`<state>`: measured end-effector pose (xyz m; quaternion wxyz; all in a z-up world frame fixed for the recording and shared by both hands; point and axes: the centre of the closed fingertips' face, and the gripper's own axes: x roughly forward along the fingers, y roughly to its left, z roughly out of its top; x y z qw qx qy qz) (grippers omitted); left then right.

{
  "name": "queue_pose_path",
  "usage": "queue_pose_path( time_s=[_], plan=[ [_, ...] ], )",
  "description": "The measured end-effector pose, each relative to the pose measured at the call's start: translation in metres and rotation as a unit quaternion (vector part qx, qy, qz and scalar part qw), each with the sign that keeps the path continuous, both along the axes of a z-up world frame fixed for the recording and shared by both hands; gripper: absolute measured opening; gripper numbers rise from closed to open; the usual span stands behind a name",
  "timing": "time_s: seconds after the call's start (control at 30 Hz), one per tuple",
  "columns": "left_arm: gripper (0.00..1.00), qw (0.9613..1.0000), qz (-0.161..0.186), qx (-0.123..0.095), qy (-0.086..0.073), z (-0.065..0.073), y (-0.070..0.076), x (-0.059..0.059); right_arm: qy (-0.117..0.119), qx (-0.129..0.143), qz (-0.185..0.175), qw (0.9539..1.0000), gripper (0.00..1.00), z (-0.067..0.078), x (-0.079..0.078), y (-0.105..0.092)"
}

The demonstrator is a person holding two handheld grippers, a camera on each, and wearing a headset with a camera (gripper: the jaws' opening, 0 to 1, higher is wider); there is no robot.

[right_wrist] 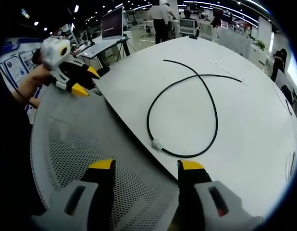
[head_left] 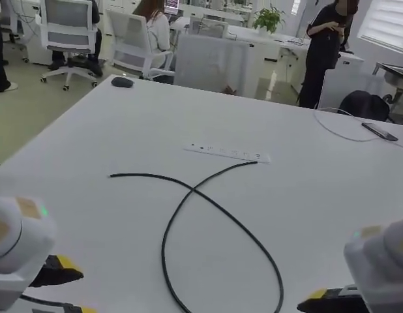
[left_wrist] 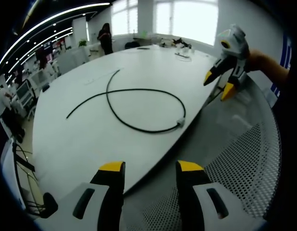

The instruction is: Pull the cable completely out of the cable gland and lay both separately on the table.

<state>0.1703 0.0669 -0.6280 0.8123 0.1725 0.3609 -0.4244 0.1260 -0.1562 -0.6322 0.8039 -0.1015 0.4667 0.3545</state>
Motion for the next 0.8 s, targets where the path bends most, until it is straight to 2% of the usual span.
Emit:
queue_pose_path(
  time_s=[0.1, 0.23, 0.43, 0.6, 0.8],
  plan=[
    [0.43, 1.0, 0.0, -0.006, 0.0, 0.004, 0.0, 0.0, 0.002, 0.0, 0.004, 1.0, 0.55, 0.0, 0.001, 0.001],
    [0.43, 1.0, 0.005, 0.002, -0.001, 0.003, 0.005, 0.0, 0.006, -0.001, 0.012, 0.9999, 0.54, -0.002, 0.0, 0.002],
    [0.43, 1.0, -0.001, 0.009, -0.004, 0.005, 0.004, -0.001, 0.01, -0.005, 0.02, 0.9997, 0.54, -0.005, -0.006, 0.003],
    [0.42, 0.9997, -0.021, 0.011, -0.012, 0.01, -0.009, 0.002, 0.01, -0.005, 0.018, 0.9998, 0.53, -0.005, -0.009, 0.001],
    [0.41, 0.998, -0.055, 0.016, -0.027, 0.018, -0.029, 0.01, 0.002, -0.003, 0.011, 0.9999, 0.52, -0.002, -0.011, -0.002]
  ],
)
